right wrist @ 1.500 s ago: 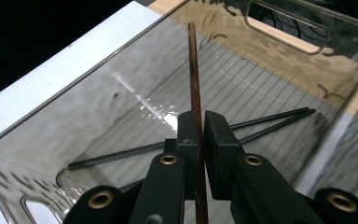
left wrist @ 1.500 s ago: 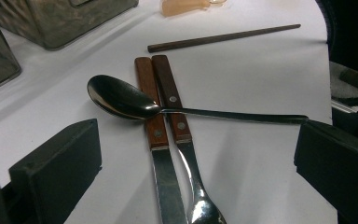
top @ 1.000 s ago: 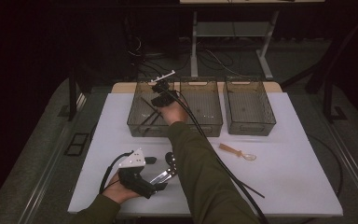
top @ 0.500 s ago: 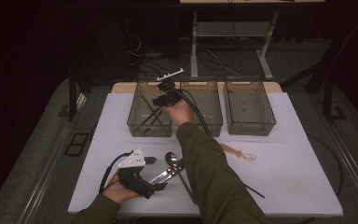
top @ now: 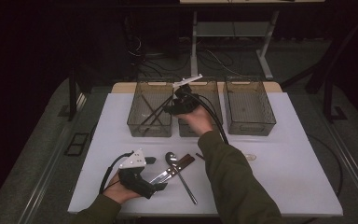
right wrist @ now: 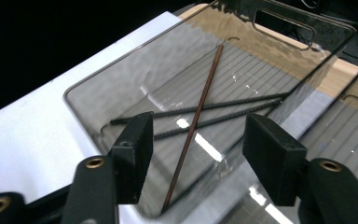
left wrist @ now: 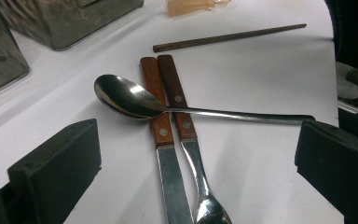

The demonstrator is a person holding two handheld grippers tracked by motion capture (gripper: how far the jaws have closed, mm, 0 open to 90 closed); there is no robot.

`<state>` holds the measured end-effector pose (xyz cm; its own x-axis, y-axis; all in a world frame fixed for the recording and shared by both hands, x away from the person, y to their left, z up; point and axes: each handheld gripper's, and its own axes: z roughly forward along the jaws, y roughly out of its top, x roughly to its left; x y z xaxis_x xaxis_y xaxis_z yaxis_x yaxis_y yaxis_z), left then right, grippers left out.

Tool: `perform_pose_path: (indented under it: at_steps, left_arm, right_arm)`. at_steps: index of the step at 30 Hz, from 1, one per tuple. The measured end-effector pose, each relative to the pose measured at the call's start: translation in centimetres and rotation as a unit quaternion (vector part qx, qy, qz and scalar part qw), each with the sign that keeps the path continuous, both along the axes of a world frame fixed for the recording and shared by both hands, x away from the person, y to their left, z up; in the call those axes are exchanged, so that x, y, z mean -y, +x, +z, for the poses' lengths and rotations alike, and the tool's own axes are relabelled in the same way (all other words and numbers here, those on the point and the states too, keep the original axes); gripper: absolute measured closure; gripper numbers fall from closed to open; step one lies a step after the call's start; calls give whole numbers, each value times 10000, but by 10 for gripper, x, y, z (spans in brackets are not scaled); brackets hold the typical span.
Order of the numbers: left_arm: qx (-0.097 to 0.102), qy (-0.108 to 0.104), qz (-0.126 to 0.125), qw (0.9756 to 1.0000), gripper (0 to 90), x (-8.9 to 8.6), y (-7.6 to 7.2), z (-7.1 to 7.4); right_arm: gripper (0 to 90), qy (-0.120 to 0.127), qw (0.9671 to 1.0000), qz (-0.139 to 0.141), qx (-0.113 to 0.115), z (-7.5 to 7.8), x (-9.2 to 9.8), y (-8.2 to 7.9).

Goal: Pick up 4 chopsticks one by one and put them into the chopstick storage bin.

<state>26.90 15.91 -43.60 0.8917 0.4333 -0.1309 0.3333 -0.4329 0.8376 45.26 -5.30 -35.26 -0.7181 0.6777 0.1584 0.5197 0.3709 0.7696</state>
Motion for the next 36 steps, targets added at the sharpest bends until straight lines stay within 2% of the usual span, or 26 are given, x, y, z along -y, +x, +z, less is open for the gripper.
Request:
perform_pose_path:
  at_steps: [4, 7, 11, 17, 21, 30, 36]
  left_arm:
    - [10, 45, -10, 10000, 0, 0, 0, -1]
    - [2, 36, -7, 10000, 0, 0, 0, -1]
    - [-63, -15, 46, 10000, 0, 1, -1, -1]
    - [-71, 1, 51, 10000, 0, 1, -1, -2]
    - [-74, 0, 86, 9999, 0, 0, 0, -2]
    - [-31, -26, 127, 9999, 0, -1, 0, -3]
    - [-13, 46, 134, 9999, 0, -1, 0, -3]
  right_arm:
    - [404, 41, 9999, 58, 131, 2, 16, -12]
    - [380, 100, 9998, 109, 91, 3, 27, -19]
    - [364, 44, 9996, 237, 146, 2, 40, -28]
    - [325, 27, 9994, 344, 97, 0, 58, -43]
    - [318, 40, 9994, 344, 99, -1, 72, -52]
    - [321, 43, 9991, 415, 94, -13, 103, -73]
    - [329, -1, 9991, 420, 76, -23, 123, -88]
